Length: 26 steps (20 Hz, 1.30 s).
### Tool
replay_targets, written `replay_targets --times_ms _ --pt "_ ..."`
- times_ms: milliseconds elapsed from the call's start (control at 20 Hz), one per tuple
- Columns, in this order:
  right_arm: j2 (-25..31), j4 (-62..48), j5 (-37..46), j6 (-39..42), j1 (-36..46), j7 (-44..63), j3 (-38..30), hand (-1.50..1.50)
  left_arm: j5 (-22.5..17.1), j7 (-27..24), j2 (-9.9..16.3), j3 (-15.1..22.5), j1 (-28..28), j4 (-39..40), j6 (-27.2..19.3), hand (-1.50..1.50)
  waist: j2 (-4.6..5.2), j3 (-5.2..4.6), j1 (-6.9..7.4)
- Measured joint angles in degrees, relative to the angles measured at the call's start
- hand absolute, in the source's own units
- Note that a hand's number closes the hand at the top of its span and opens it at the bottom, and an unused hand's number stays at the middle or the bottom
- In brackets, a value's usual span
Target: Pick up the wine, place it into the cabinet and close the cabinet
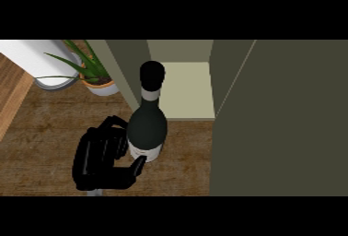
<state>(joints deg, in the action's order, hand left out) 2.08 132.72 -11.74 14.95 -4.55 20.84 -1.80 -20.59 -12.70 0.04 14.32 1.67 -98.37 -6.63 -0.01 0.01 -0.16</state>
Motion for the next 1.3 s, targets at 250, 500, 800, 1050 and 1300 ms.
replay_targets --times_ms 250,500,800,1050,1300 --pt "0.9 -1.2 -1.3 0.5 1.0 -0.4 -1.6 -1.50 0.8 1.1 0.0 0.9 -9.3 4.1 -6.7 1.50 0.02 0.00 -0.14" --pt "1.7 -0.6 -2.7 0.8 1.1 0.6 -2.5 -1.50 2.6 -0.1 0.0 3.7 -15.9 9.9 -13.2 1.50 0.03 -0.01 -0.22" --pt "1.7 -2.0 -2.6 2.5 -0.5 -2.4 -3.5 -1.50 3.3 -2.1 0.0 5.8 -22.2 19.6 -16.4 1.50 0.06 0.00 -0.35" --pt "1.0 -1.3 -1.4 2.1 -0.7 -2.2 -2.4 -1.50 0.0 -4.4 0.0 9.7 -26.6 25.0 -22.1 1.50 0.06 -0.01 -0.40" --pt "1.0 -0.2 -1.3 2.1 -0.8 -1.3 -1.8 -1.50 -5.3 -10.3 0.0 11.2 -27.8 32.3 -22.7 1.50 0.07 -0.03 -0.47"
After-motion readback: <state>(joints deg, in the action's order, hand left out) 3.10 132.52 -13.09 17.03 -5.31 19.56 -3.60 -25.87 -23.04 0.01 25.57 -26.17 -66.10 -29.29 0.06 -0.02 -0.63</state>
